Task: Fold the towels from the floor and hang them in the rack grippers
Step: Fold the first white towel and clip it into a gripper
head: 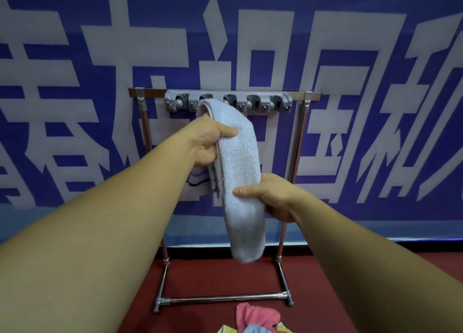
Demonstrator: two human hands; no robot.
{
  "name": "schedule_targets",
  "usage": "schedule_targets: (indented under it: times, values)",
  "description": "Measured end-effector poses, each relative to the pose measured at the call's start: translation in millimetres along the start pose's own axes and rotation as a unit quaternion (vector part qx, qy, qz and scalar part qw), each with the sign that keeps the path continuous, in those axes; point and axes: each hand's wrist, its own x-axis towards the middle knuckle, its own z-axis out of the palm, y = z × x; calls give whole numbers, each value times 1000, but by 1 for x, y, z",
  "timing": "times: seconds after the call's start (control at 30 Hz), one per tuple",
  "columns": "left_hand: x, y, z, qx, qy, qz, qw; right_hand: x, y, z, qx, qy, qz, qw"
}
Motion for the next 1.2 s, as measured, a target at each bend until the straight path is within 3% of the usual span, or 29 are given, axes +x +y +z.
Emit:
schedule_targets:
  times: [0.33,0.8,1.2]
  values:
    - [5,36,7,-51,69,62,994,2,41,9,-14,32,22,999]
    - [6,16,-2,-65,34,28,997,14,40,10,11,28,-1,1000]
    - [8,26,-10,-57,102,42,992,11,55,7,-27,55,56,997]
